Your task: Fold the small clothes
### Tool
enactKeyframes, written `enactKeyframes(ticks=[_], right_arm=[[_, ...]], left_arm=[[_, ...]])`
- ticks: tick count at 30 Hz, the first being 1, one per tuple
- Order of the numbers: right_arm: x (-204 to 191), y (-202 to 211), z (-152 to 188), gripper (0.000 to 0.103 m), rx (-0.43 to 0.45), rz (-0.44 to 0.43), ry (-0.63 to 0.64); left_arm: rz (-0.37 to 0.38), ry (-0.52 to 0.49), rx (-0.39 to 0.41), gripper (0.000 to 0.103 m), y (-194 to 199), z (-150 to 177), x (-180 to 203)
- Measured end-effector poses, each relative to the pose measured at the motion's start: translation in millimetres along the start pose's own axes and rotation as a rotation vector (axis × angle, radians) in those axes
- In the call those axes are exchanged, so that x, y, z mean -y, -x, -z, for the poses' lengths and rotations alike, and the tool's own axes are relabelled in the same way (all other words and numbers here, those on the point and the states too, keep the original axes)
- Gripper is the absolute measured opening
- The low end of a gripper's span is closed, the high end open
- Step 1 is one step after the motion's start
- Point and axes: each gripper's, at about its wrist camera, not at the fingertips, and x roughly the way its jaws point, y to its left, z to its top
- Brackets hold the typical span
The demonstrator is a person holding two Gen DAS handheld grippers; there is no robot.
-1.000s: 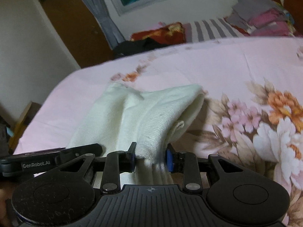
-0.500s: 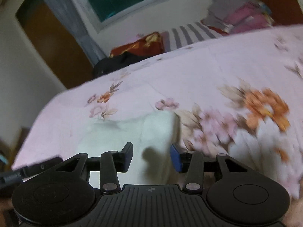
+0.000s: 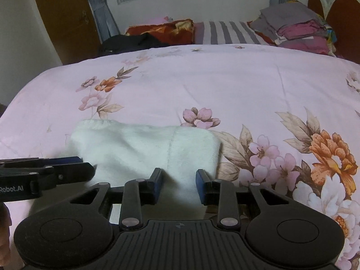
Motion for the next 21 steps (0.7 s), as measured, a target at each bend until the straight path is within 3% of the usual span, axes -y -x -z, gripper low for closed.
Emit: enactKeyframes(ticks=[5,10,15,21], right_arm=[[-8,41,5,0.031,0.050,-0.014,-0.007],[-17,73,25,0.031,0.051,-0.055,0.012],[-25,64,50,0.031,-0.023,0.014,0.098],[-13,64,55,0.032,-0.017,0.001,0.073]], left_arm=[[-0.018,-0.035,0.057,0.035,30,4,16],[-0.029,-0.043,0.041,0.035,53,28,32],[-0.067,-0.056,0.000,0.035,42,49,36],[-0.086,-0.027,0.015,0.035,49,57,34]])
